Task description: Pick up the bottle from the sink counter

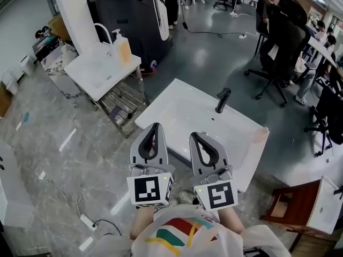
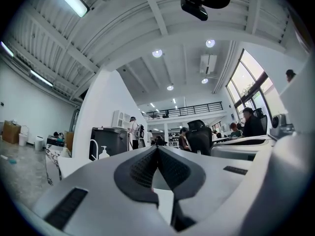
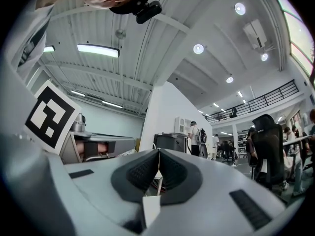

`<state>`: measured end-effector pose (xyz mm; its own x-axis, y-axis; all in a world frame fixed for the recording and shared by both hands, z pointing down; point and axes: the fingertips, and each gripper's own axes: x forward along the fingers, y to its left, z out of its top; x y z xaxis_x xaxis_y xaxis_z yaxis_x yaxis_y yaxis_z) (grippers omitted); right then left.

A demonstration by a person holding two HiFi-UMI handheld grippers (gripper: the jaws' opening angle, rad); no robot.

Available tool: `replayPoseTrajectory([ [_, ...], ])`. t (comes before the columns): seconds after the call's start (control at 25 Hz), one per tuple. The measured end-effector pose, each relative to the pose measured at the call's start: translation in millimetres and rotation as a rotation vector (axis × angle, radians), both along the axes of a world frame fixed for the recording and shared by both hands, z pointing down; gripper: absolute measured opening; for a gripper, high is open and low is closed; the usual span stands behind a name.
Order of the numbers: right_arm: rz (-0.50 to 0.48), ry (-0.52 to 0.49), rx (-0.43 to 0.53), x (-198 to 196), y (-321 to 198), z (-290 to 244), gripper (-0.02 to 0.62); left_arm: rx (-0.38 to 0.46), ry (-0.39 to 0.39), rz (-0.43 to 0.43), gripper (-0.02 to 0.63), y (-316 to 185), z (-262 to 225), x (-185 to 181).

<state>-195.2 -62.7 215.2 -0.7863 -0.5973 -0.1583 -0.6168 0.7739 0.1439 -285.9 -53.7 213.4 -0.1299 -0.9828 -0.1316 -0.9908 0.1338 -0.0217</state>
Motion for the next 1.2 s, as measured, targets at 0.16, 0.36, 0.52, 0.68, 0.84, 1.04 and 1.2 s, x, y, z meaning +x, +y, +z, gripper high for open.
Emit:
replayPoseTrajectory([
  [0.16, 0.016, 0.002, -0.015, 9, -14, 1, 0.012, -0.004, -0.005, 0.014, 0.018, -13, 0, 9],
  [0.36, 0.087, -0.006, -0.022, 37, -44, -1, 0.014, -0.013, -0.015, 0.065, 0.018, -38, 2, 31],
  [0.52, 0.149, 0.029, -0.02, 72, -73, 2, 0.092, -0.022, -0.021, 0.122, 0.018, -64, 6, 58],
  [0.68, 0.224, 0.061, -0.047, 114, -108, 15, 0.152, -0.036, -0.029, 0.18, 0.018, -92, 15, 92],
  [0.84, 0.317, 0.082, -0.074, 159, -140, 29, 0.235, -0.059, -0.036, 0.26, 0.018, -120, 28, 130],
  [1.04, 0.414, 0.117, -0.123, 208, -184, 58, 0.287, -0.106, -0.04, 0.316, 0.018, -159, 53, 161],
  [1.2, 0.476, 0.14, -0.184, 244, -214, 90, 0.319, -0.149, -0.041, 0.34, 0.018, -185, 74, 180],
])
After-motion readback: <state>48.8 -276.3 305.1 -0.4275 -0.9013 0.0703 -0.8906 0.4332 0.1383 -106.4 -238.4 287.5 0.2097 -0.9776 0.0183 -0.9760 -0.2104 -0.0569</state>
